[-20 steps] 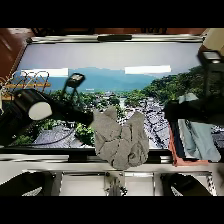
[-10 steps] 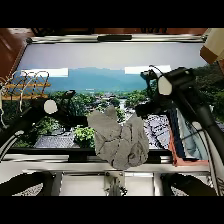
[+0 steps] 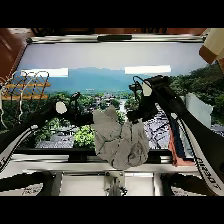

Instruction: Fold the shirts.

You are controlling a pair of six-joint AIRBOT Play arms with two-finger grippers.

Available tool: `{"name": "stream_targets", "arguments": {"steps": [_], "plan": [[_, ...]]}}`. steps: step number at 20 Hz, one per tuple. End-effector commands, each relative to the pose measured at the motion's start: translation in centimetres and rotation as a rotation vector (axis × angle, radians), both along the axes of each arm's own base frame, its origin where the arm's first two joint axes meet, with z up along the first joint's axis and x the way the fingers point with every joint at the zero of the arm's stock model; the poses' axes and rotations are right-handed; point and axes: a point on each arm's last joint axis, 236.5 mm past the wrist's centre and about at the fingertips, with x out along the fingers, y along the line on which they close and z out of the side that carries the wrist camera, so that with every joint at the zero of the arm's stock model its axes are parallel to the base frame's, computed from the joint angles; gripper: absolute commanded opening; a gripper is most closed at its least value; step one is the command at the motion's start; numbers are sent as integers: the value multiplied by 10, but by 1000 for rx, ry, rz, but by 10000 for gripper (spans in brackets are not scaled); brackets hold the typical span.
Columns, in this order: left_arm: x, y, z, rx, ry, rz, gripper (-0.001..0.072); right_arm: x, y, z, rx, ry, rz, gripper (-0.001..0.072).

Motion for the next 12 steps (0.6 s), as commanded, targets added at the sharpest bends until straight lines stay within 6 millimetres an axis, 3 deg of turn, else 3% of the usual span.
{"name": "stream_targets", "arguments": {"steps": [1, 2, 4, 7, 10, 11, 12], "plan": [[11, -2, 0, -13, -40, 17, 155, -18, 5, -28, 25, 67, -2, 546], [12, -2, 0, -12, -45, 14, 86, -23, 2, -38, 17, 76, -6, 546], [12, -2, 0, -11, -47, 8, 35, -26, -1, -52, 13, 76, -18, 546], [12, -3, 2, -10, -62, -11, 35, -22, 2, -61, 28, 46, -29, 544], [14, -3, 6, -9, -86, -39, 34, -9, 19, -61, 98, -4, -58, 533], [16, -4, 9, -12, -90, -39, 34, -7, 25, -60, 124, -12, -70, 358], [19, -5, 13, -16, -98, -40, 34, -6, 31, -59, 147, -12, -81, 95]]}}
